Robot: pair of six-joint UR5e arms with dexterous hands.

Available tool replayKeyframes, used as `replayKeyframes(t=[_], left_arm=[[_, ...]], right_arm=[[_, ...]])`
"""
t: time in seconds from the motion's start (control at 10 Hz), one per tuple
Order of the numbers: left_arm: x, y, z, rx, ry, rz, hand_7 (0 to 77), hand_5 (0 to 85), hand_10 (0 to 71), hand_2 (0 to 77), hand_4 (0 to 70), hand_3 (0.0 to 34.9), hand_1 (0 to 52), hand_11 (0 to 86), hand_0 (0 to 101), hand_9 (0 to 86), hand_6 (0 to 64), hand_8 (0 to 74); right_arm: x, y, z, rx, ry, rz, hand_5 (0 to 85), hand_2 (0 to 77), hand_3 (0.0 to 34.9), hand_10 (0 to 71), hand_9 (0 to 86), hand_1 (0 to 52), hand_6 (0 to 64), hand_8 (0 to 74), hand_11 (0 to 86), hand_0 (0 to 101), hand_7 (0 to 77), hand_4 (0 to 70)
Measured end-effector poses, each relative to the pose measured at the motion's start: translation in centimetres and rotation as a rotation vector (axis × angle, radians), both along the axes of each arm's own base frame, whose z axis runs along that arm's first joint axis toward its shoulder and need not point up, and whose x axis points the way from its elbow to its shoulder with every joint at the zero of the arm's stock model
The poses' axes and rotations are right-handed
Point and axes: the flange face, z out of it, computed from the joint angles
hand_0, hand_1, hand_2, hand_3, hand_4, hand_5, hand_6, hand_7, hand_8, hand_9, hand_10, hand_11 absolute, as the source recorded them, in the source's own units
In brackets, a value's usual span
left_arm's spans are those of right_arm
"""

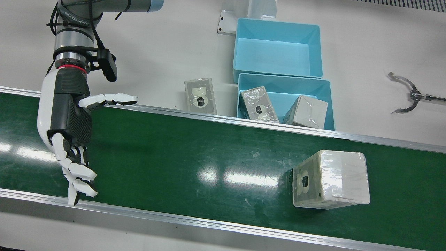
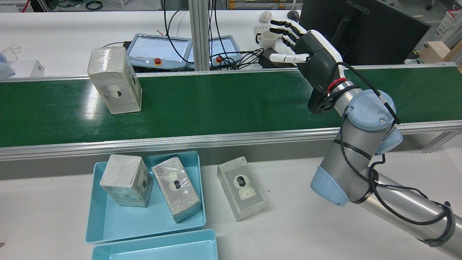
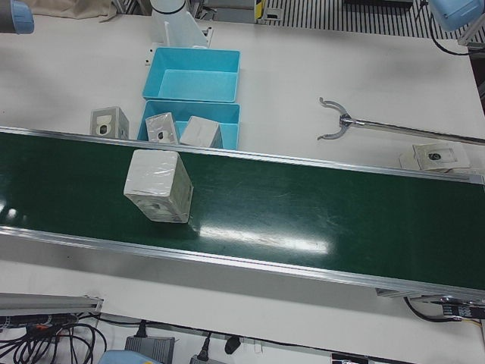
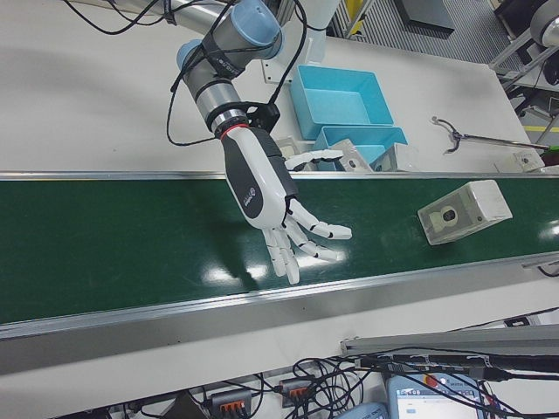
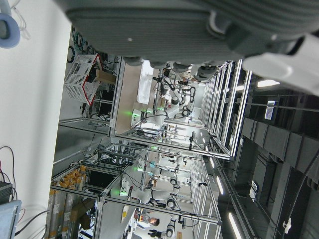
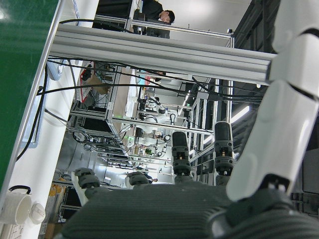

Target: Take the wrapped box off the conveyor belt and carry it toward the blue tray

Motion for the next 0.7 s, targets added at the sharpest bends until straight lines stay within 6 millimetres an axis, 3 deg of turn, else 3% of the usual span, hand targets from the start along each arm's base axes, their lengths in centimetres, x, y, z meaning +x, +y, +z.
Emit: replayKeyframes(t=[0.7], left_arm=[[0.00, 0.00, 0.00, 0.000, 0.000, 0.000, 0.5, 0.5, 0.5, 1.1, 0.0, 0.0, 0.0, 0.0, 0, 0.5, 0.0, 0.0]], right_arm=[[-0.15, 0.02, -0.07, 0.001, -0.003, -0.002, 25.1, 14.2, 30.0, 4.4, 2.7, 9.3, 0.0, 0.0, 6.0, 41, 22.4, 13.1]])
